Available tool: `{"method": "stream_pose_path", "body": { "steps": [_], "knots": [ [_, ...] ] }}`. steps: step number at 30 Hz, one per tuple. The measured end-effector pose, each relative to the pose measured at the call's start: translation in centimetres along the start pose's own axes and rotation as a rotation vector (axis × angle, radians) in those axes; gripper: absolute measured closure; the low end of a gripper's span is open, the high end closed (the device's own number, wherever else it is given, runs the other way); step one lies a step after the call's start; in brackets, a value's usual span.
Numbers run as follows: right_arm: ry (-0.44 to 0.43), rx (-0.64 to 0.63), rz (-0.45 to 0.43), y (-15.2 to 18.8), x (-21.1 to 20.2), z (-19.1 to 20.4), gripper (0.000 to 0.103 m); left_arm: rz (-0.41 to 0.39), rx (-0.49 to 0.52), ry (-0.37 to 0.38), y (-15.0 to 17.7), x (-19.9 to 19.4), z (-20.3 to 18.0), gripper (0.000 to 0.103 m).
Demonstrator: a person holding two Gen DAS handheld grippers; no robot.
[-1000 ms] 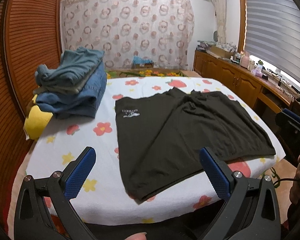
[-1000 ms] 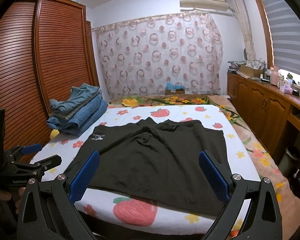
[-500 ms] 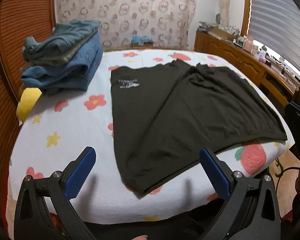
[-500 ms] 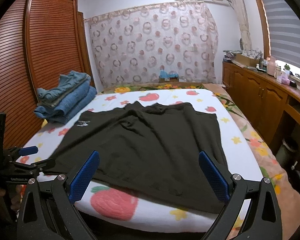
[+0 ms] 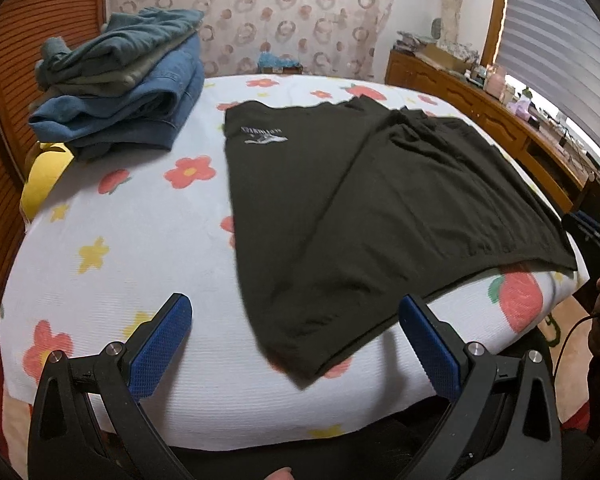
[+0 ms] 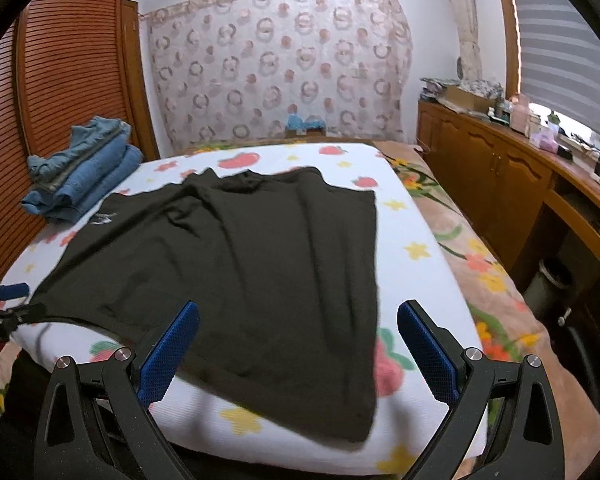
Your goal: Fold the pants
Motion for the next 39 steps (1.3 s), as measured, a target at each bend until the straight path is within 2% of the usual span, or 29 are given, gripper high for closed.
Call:
{"method": "stream_pose_path", "body": {
  "steps": [3,6,10,17,19,22,26,29,32,36,39],
  "knots": [
    [0.014,0.005,0.016,-0.4,-0.3,0.5,0.003,-0.024,-0.020,0.031,0.0,-0.5,0.8,0.000],
    [0.016,0.009,0.019,-0.8,-0.4,1.0,0.003,-0.035,-0.027,0.046,0.1,-0.9,1.4,0.007],
    [0.015,0.010,0.020,-0.9,-0.8,1.4,0.004,-0.038,-0.039,0.061,0.4,-1.1,2.2,0.026],
    [0.013,0.022,0.021,-0.8,-1.1,1.1,0.003,-0.050,-0.018,0.104,1.2,-1.6,2.0,0.052],
    [0.008,0.023,0.022,-1.1,-0.9,1.0,0.003,-0.045,-0.009,0.119,1.3,-1.7,1.7,0.068],
    [-0.002,0.025,0.013,-1.2,-0.5,0.3,0.004,-0.038,0.012,0.133,1.5,-1.6,1.2,0.077],
    [-0.047,0.024,0.005,-1.1,-0.1,0.0,0.010,-0.037,0.021,0.141,1.5,-1.5,1.0,0.081],
    [-0.095,0.014,0.002,-1.1,0.1,-0.1,0.022,-0.034,-0.004,0.171,1.4,-1.5,1.4,0.080],
    [-0.126,0.008,0.002,-1.1,0.1,0.0,0.030,-0.029,0.006,0.164,1.3,-1.4,1.3,0.080],
    [-0.152,-0.007,0.011,-1.2,0.2,-0.1,0.030,-0.031,0.026,0.146,1.4,-1.4,1.1,0.080],
    [-0.159,-0.029,0.020,-1.0,0.3,-0.1,0.030,-0.026,0.032,0.167,1.3,-1.4,0.9,0.095]
  ]
}}
Point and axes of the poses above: each gripper's, at about its wrist camera, not at the fingertips, and x roughly the way its jaws point, z to its left, y to its underside, the point moved 3 cm from there along x, roughly the way its jaws point, and after that the axes turned 8 degrees about y, right-handed, at the moved point
